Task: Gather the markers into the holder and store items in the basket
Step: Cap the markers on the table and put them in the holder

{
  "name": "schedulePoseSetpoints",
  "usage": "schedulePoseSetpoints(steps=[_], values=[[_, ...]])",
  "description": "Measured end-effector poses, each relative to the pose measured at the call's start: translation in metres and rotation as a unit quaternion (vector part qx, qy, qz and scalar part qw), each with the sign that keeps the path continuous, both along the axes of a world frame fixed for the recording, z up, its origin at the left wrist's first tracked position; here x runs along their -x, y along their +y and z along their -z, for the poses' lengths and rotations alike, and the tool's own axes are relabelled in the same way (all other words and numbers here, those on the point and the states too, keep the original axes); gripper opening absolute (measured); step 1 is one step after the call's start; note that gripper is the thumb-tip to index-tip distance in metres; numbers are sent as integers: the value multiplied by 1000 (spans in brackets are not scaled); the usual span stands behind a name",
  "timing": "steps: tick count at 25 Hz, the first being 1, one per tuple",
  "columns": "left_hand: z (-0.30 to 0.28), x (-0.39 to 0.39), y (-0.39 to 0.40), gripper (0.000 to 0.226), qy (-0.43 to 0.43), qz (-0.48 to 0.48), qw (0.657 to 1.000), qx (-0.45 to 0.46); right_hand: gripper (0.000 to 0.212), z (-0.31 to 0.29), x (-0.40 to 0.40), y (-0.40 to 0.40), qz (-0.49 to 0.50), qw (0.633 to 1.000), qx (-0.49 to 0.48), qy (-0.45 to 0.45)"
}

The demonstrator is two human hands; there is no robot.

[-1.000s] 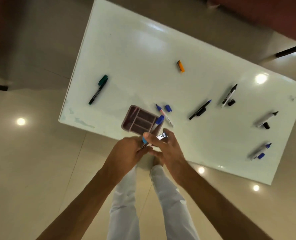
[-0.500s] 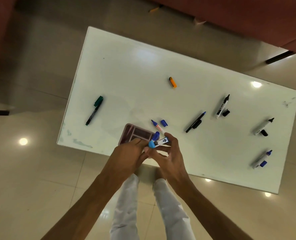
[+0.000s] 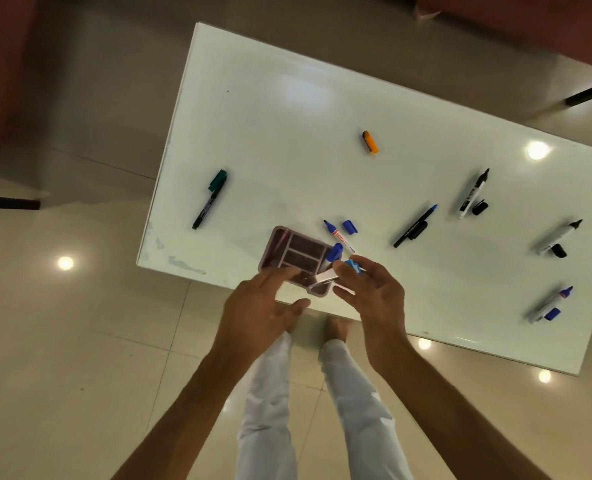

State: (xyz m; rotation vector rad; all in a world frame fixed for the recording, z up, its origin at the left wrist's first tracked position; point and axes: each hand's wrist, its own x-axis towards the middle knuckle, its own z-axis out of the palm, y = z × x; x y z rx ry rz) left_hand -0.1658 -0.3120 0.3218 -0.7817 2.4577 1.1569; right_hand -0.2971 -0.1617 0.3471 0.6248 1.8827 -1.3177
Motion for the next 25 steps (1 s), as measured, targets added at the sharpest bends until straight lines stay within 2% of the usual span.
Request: schedulePoseSetpoints(steps=[4,9,14,20,25], values=[[12,-30,-26,42,29,-120,992,-7,43,6,20,5,44,999,-19,-19],[30,-44,-52,22,-8,-181,983,-39,35,14,26,-4,40,997,-52,-34],[33,-28,-52,26,-36,-218,969,-107,38,21,14,-23,37,996,-83,-14],[41,-1,-43,34,-41,-210,969,-119,40,25,4,-41,-104,980,-154,65],[51,4,-50,34,-71,-170,977,-109,36,29,-1,-47,-107,972,-187,92]])
